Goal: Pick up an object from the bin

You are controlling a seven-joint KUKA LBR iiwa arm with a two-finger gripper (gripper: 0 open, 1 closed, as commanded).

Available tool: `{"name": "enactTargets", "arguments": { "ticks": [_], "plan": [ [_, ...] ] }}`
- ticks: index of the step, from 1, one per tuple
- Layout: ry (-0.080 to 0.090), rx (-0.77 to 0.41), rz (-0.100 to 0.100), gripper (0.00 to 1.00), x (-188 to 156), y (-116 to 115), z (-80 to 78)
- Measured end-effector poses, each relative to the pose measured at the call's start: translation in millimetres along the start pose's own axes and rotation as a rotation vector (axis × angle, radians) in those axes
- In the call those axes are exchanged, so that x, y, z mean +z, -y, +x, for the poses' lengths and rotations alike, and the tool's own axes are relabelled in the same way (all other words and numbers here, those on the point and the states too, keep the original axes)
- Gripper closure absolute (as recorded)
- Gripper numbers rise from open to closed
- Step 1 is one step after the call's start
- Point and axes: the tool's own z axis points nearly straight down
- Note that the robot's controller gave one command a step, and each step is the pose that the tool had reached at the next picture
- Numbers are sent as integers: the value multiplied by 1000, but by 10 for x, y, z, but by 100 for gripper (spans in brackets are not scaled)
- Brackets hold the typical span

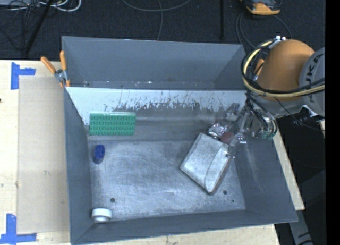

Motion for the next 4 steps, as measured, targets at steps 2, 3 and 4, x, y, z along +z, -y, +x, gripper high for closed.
{"name": "enactTargets", "arguments": {
  "ticks": [2, 3, 4],
  "plan": [
    [-1, 105, 1, 100, 451, 117, -58],
    [3, 73, 2, 100, 151, 41, -70],
    [7, 206, 2, 100, -710, 17, -84]
  ]
}}
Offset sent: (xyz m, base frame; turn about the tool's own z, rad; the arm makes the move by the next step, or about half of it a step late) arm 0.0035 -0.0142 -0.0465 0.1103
